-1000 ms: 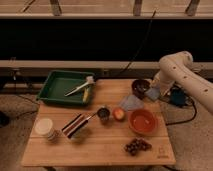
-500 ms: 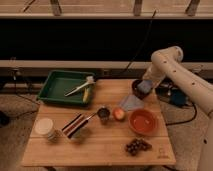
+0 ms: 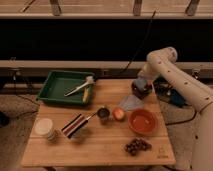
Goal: Place sponge in purple bowl
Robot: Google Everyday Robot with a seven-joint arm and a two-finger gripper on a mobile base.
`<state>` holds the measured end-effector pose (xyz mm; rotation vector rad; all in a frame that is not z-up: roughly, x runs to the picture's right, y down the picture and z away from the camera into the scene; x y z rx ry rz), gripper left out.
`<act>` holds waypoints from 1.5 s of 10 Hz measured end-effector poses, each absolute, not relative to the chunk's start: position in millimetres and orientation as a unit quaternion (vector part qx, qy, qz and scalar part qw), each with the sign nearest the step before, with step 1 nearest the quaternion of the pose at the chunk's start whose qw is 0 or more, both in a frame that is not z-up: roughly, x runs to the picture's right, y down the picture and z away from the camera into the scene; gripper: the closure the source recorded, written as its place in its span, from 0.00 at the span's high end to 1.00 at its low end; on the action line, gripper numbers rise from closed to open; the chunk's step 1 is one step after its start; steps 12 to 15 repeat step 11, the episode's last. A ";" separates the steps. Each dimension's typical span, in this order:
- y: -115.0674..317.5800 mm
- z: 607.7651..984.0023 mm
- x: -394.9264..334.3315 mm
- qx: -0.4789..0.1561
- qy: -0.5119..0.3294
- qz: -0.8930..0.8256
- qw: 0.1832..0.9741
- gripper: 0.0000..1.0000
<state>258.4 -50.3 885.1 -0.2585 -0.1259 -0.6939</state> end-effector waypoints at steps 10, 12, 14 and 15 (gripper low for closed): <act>-58.5 907.4 291.6 -0.112 -0.043 -0.296 0.948 0.80; -58.5 907.6 291.1 -0.112 -0.043 -0.296 0.947 0.80; -58.5 907.6 291.1 -0.112 -0.043 -0.296 0.947 0.80; -58.5 907.6 291.1 -0.112 -0.043 -0.296 0.947 0.80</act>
